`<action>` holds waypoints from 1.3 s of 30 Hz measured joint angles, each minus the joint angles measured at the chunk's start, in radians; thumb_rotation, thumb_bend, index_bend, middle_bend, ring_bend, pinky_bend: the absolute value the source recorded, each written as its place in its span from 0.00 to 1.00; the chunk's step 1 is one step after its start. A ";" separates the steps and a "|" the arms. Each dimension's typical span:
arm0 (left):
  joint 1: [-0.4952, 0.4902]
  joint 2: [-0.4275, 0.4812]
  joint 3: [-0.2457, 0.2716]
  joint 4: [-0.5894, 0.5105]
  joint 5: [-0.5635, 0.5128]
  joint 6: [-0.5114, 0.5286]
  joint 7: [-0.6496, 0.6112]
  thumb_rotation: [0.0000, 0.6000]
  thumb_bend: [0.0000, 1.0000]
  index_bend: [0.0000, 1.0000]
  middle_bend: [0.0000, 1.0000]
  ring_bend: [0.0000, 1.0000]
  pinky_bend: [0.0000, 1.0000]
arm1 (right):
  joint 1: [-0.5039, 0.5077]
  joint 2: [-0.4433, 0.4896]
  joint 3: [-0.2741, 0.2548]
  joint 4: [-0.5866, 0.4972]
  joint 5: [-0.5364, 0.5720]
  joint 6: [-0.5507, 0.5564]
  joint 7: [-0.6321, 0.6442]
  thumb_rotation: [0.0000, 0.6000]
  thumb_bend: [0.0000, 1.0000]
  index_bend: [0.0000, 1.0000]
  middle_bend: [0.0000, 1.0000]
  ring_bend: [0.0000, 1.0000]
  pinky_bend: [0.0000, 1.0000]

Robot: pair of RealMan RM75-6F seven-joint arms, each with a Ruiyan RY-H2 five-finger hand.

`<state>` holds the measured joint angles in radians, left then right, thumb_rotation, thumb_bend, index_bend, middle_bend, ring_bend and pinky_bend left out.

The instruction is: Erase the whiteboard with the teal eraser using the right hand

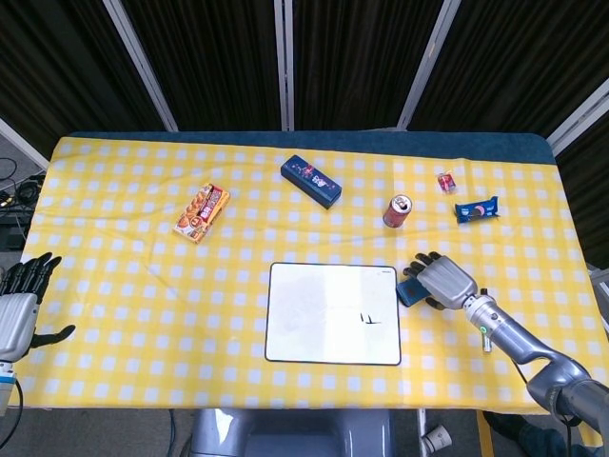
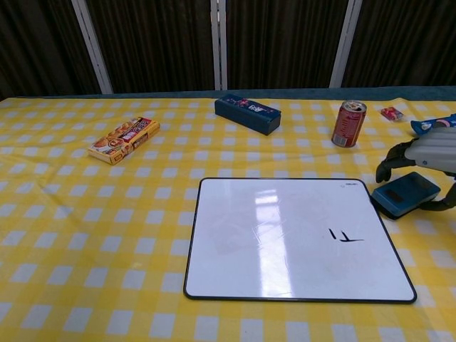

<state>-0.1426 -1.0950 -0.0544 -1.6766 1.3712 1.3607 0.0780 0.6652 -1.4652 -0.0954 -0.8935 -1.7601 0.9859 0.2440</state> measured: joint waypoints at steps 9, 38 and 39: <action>-0.003 -0.006 0.001 -0.002 -0.005 -0.006 0.014 1.00 0.00 0.00 0.00 0.00 0.00 | -0.009 -0.053 -0.010 0.078 -0.025 0.130 0.087 1.00 0.29 0.50 0.48 0.38 0.43; -0.004 0.004 0.008 -0.003 0.007 -0.008 -0.010 1.00 0.00 0.00 0.00 0.00 0.00 | 0.107 -0.025 0.035 -0.320 0.027 -0.089 -0.415 1.00 0.47 0.55 0.55 0.44 0.48; -0.004 0.004 0.008 -0.003 0.006 -0.008 -0.011 1.00 0.00 0.00 0.00 0.00 0.00 | 0.108 -0.026 0.035 -0.324 0.033 -0.095 -0.420 1.00 0.49 0.56 0.56 0.45 0.48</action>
<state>-0.1466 -1.0909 -0.0467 -1.6791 1.3774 1.3525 0.0666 0.7736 -1.4910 -0.0602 -1.2180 -1.7270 0.8905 -0.1757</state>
